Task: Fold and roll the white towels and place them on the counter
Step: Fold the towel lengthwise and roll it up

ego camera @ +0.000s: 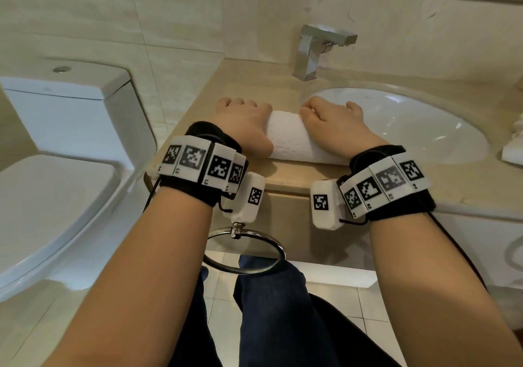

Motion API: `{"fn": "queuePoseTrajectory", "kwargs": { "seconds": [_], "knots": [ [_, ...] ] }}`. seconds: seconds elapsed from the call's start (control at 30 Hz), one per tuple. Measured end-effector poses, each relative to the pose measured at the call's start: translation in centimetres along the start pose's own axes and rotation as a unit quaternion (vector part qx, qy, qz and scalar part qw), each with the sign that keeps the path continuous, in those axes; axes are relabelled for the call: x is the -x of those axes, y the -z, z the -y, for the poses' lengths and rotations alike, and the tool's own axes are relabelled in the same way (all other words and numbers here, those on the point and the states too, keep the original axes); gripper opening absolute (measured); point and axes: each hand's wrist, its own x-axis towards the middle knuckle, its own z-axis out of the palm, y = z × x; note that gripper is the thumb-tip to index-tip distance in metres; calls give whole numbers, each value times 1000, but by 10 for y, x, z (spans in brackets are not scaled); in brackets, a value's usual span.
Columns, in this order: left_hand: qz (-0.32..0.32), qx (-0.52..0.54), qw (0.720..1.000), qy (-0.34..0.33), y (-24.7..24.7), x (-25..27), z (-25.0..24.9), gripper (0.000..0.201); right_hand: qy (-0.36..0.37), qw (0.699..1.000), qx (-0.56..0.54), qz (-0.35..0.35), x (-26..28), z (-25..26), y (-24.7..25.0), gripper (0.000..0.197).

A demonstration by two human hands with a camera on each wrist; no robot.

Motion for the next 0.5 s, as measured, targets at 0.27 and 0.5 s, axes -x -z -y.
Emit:
{"fn": "queuePoseTrajectory", "kwargs": {
  "seconds": [0.27,0.5],
  "knots": [
    [33,38,999,-9,11,16,-2,50,-21,986,95,137,21,6,17,61],
    [27,123,991,38,22,25,-12,53,-8,988,81,134,27,7,14,57]
  ]
}}
